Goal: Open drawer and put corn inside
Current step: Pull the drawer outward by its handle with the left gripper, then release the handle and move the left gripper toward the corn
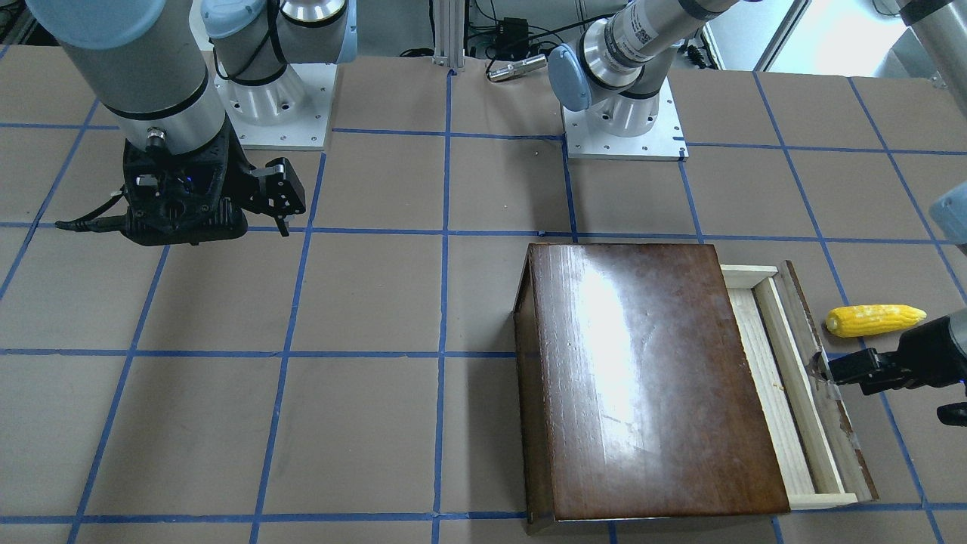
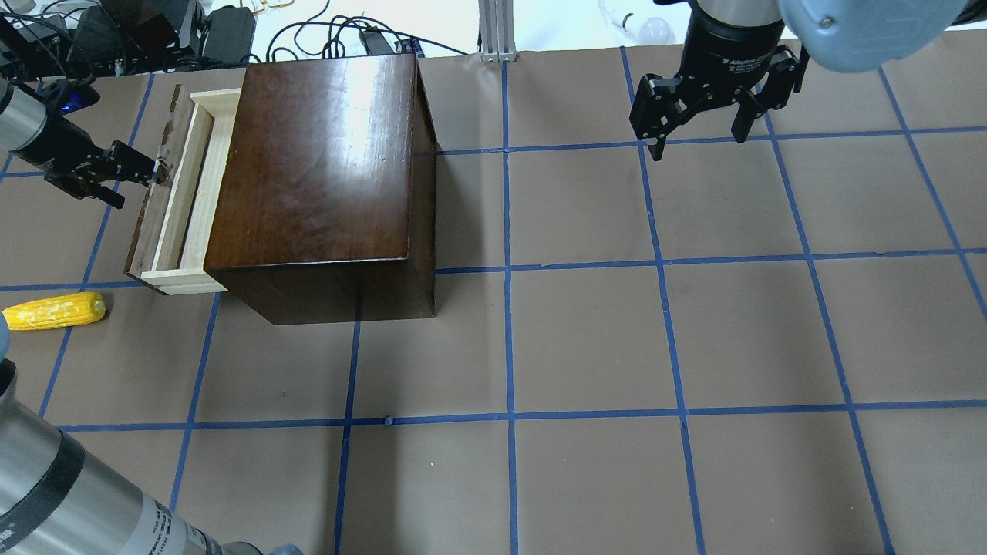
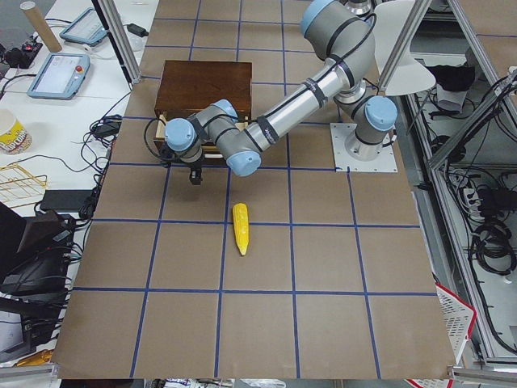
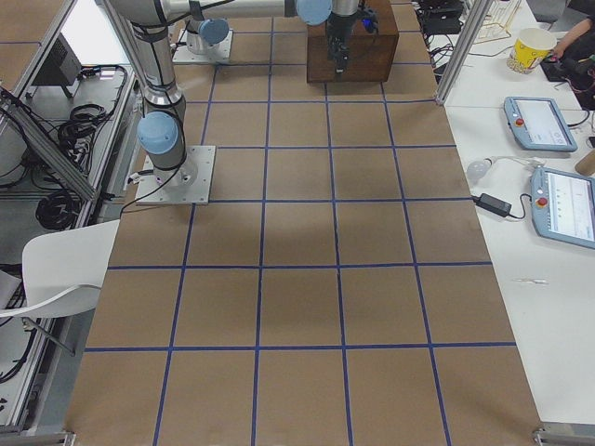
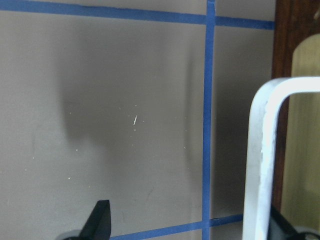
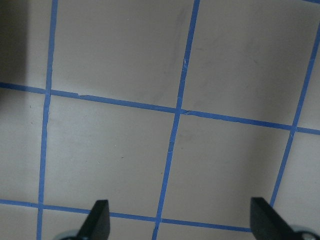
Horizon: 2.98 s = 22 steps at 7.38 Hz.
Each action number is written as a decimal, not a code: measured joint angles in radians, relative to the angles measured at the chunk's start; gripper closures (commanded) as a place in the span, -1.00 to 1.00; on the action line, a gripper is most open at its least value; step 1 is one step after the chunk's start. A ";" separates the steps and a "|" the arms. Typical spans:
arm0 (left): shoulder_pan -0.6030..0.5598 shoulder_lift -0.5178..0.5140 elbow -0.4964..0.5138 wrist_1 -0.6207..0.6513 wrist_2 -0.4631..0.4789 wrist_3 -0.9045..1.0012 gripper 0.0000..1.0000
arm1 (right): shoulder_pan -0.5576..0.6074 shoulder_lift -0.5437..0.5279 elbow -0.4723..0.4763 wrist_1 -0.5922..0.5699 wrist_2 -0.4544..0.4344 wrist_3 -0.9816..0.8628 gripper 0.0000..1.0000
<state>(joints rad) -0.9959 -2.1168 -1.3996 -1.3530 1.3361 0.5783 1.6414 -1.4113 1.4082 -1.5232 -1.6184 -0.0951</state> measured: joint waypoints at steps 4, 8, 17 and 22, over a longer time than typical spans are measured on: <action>0.000 0.000 0.006 -0.005 -0.001 -0.001 -1.00 | 0.000 0.000 0.000 0.001 0.000 0.000 -1.00; -0.004 0.023 0.010 -0.023 -0.003 -0.007 -1.00 | 0.000 0.000 0.000 0.001 0.000 -0.001 -1.00; 0.017 0.219 -0.031 -0.195 0.280 0.258 -1.00 | 0.000 0.000 0.000 0.001 0.000 -0.001 -1.00; 0.136 0.180 -0.108 -0.098 0.296 0.562 -1.00 | 0.000 0.000 0.000 0.000 0.000 -0.001 -1.00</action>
<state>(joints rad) -0.8599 -1.9371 -1.5075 -1.4511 1.6317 1.1408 1.6414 -1.4113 1.4082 -1.5232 -1.6183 -0.0961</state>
